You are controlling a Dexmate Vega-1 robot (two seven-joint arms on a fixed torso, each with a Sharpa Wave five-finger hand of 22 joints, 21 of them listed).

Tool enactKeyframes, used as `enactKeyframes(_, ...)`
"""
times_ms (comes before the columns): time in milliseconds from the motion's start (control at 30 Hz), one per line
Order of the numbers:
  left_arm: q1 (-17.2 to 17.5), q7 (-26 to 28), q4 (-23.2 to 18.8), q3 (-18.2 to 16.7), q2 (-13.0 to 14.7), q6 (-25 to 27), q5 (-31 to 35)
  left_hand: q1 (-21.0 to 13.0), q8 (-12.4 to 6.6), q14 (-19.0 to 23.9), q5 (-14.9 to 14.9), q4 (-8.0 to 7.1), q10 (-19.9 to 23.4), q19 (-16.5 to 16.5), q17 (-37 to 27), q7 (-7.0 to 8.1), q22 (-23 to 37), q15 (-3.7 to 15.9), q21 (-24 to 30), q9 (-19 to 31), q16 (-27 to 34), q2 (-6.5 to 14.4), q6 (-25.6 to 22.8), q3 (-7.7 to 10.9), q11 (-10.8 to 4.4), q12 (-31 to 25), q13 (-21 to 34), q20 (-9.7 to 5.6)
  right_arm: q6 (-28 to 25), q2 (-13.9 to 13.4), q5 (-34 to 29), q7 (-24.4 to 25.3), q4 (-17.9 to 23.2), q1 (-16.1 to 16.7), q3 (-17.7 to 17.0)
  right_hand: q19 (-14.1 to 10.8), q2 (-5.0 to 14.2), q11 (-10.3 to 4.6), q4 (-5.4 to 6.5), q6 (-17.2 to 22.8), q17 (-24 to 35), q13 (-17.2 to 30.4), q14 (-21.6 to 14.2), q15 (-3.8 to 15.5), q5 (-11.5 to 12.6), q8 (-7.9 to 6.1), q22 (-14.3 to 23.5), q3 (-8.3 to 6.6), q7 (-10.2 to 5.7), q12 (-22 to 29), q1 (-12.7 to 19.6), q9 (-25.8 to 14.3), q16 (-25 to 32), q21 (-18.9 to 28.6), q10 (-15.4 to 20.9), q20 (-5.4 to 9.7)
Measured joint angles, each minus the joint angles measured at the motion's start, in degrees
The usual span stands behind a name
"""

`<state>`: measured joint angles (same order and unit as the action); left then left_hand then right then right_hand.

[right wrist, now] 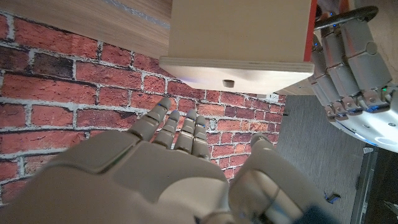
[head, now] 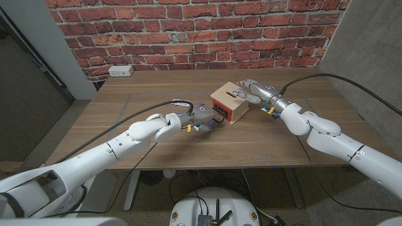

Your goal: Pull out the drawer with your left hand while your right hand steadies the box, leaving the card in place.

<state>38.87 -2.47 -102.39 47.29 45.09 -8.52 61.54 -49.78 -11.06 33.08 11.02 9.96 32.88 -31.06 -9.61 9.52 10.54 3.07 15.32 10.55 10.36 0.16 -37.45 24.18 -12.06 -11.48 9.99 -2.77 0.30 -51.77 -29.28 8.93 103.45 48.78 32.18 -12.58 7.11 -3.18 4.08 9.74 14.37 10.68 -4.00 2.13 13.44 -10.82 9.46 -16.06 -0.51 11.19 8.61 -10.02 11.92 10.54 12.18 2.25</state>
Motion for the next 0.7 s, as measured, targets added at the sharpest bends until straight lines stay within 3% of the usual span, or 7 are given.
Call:
enactKeyframes(333, 0.02, 0.9, 0.03, 0.31, -0.4, 0.55, 0.95, -0.68, -0.02, 0.54, 0.23, 0.25, 0.6, -1.18, 0.0, -0.28, 0.0, 0.1, 0.0, 0.0, 0.0, 0.68, -0.34, 0.25, 0.0, 0.0, 0.3, -0.35, 0.48, -0.07, -2.46, 0.0, 0.01, -0.45, 0.33, -2.03, 0.23, 0.21, 0.23, 2.21, 0.01, 0.0, -1.47, -0.27, -0.33, -0.45, 0.0, -0.23, -0.18, 0.0, -0.23, 0.0, 0.55, 0.5, 1.64, -0.02)
enactKeyframes(700, 0.03, 2.01, 0.29, 0.52, -0.85, 1.44, 1.58, -0.69, -0.03, 1.78, 0.23, -0.24, 1.23, -1.96, 0.0, -0.24, 0.0, 0.35, 0.45, -0.01, 0.0, 1.29, -0.83, 0.74, 0.15, 0.0, 0.29, -0.28, 1.28, -0.09, -4.03, -0.24, -0.33, -1.42, 0.72, -2.68, 0.23, -0.1, -0.01, 2.82, -0.28, 0.0, -2.36, 0.05, -0.5, -0.45, 0.0, -0.47, -0.19, 0.0, -0.23, 0.0, 0.88, 0.77, 1.95, 0.01)
